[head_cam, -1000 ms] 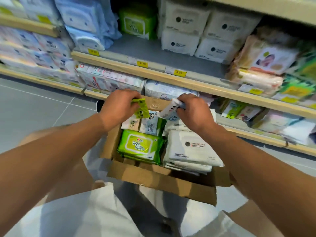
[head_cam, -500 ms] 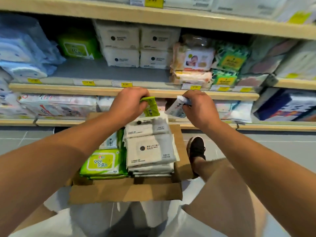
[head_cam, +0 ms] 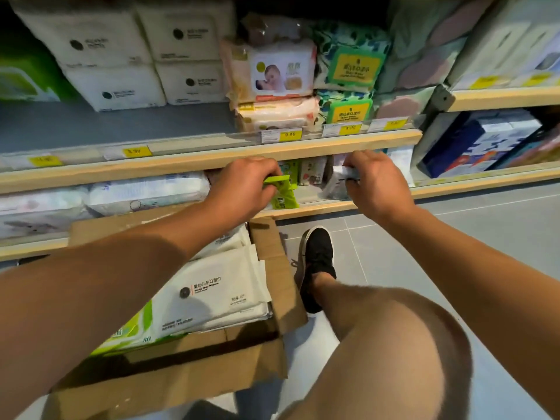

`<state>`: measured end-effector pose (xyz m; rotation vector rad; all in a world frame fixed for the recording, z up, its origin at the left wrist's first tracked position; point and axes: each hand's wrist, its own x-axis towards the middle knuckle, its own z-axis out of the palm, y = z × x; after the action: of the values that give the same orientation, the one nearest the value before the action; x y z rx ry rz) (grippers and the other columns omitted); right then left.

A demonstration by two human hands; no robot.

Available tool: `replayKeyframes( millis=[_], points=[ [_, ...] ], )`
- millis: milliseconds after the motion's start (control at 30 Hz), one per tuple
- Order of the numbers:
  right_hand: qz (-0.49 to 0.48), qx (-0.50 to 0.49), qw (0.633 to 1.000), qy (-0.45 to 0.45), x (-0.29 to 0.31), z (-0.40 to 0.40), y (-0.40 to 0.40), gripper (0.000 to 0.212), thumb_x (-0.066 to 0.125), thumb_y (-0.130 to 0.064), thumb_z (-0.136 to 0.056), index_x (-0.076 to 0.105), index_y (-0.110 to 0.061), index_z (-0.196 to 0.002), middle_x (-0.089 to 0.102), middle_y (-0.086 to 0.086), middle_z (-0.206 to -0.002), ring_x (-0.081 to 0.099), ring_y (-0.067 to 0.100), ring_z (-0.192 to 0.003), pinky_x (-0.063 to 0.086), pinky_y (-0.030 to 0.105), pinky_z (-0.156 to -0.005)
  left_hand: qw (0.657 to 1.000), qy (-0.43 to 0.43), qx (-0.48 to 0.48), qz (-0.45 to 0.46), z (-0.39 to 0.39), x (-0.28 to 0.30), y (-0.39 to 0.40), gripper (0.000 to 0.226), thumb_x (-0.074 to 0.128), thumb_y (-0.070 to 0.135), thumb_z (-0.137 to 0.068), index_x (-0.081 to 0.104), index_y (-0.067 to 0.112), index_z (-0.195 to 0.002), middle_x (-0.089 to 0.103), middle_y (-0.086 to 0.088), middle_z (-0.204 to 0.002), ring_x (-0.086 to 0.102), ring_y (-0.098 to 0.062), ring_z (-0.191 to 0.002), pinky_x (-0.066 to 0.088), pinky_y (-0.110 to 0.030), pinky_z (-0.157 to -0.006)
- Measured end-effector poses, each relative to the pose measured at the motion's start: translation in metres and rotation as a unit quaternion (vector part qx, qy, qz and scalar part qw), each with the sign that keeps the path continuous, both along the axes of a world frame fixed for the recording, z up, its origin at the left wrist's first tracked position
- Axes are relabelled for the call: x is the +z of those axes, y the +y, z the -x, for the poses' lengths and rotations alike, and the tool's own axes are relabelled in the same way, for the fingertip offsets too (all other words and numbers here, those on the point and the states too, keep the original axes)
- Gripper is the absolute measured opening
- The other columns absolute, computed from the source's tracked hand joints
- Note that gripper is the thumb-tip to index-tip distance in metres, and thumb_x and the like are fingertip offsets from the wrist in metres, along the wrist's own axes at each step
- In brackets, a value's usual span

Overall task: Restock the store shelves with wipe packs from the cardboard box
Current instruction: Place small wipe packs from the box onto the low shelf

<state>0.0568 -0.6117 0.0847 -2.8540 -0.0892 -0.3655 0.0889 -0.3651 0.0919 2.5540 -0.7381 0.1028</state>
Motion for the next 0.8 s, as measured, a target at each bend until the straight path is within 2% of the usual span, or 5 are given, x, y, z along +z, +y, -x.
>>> replayKeyframes(
  millis=[167,300,400,567,800],
  points=[
    [0.034,0.008,0.999,0.01,-0.045,-0.031,-0.025,0.016,0.062,-0.006,-0.084,0.062,-0.007,-0.1,0.063,0.016,-0.096,0.054,0.039,-0.091,0.051,0.046,-0.07,0.999,0.03,-0.018,-0.026,-0.027,-0.05,-0.018,0.019,0.068,0.017,-0.08,0.065,0.019,-0.099,0.065,-0.002,-0.099,0.06,-0.026,-0.092,0.048,-0.034,-0.076],
    [0.059,0.034,0.998,-0.002,-0.09,-0.061,-0.024,0.015,0.065,-0.003,-0.079,0.064,-0.004,-0.094,0.063,0.018,-0.088,0.055,0.04,-0.081,0.048,0.042,-0.06,0.997,0.063,-0.026,-0.046,-0.051,-0.087,-0.025,0.018,0.068,0.015,-0.077,0.066,0.016,-0.095,0.065,-0.006,-0.094,0.061,-0.031,-0.089,0.049,-0.039,-0.075],
    [0.079,0.053,0.995,-0.016,-0.125,-0.084,-0.02,0.021,0.068,0.001,-0.071,0.066,-0.005,-0.091,0.062,0.017,-0.081,0.055,0.038,-0.072,0.043,0.037,-0.054,0.994,0.083,-0.03,-0.064,-0.072,-0.108,-0.029,0.019,0.066,0.015,-0.077,0.066,0.014,-0.097,0.065,-0.008,-0.094,0.061,-0.032,-0.091,0.046,-0.036,-0.076],
    [0.098,0.062,0.993,-0.023,-0.173,-0.118,-0.014,0.025,0.072,0.001,-0.068,0.064,-0.007,-0.091,0.06,0.014,-0.078,0.053,0.035,-0.069,0.044,0.037,-0.058,0.994,0.088,-0.032,-0.048,-0.1,-0.135,-0.032,0.029,0.056,0.028,-0.073,0.067,0.015,-0.097,0.066,-0.007,-0.092,0.062,-0.03,-0.089,0.047,-0.035,-0.075],
    [0.128,0.019,0.992,-0.005,-0.215,-0.135,-0.014,0.03,0.076,0.001,-0.064,0.061,-0.007,-0.089,0.06,0.014,-0.081,0.054,0.035,-0.072,0.039,0.035,-0.059,0.995,0.097,-0.022,-0.021,-0.113,-0.153,-0.033,0.027,0.055,0.024,-0.07,0.067,0.015,-0.092,0.064,-0.004,-0.086,0.06,-0.027,-0.08,0.044,-0.031,-0.067]
  ],
)
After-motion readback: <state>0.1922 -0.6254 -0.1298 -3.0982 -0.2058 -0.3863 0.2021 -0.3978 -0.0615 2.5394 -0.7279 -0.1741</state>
